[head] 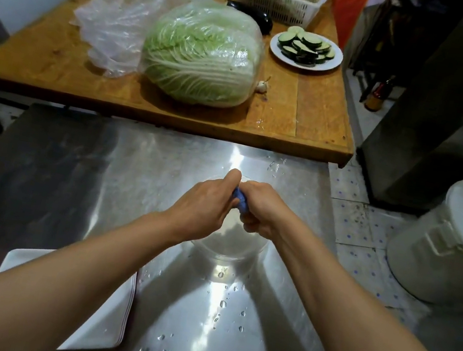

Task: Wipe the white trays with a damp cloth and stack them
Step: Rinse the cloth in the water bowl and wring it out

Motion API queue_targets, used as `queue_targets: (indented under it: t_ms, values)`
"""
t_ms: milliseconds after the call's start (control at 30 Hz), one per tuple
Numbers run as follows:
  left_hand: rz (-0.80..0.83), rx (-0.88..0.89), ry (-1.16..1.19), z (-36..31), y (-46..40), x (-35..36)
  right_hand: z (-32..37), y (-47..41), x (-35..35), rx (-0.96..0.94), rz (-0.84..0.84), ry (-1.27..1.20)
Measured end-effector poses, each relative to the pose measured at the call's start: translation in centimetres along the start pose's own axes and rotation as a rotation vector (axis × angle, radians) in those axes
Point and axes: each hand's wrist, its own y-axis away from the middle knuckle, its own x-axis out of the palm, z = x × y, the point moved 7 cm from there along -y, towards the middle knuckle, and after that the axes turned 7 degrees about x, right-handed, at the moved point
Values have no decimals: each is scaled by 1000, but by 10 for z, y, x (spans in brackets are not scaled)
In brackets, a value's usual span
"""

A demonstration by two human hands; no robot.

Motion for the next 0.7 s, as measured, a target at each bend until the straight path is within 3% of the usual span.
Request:
queue_targets:
  t_ms: [100,233,400,533,633,700]
  values:
    - [-7,-11,27,3,3,0,-4,-3,2,1,-31,1]
    - [0,-262,297,17,6,0,-2,3,5,-54,47,-46]
    - [-115,-673,1105,27,16,3,8,28,-1,-314,173,-22]
    - [139,-903,1735,1,26,16,17,48,-5,-628,-24,361]
    - [260,-892,1776,-13,29,17,20,52,-6,-716,-163,462]
    - [228,-872,1615,-12,27,15,20,48,-7,-682,-228,476]
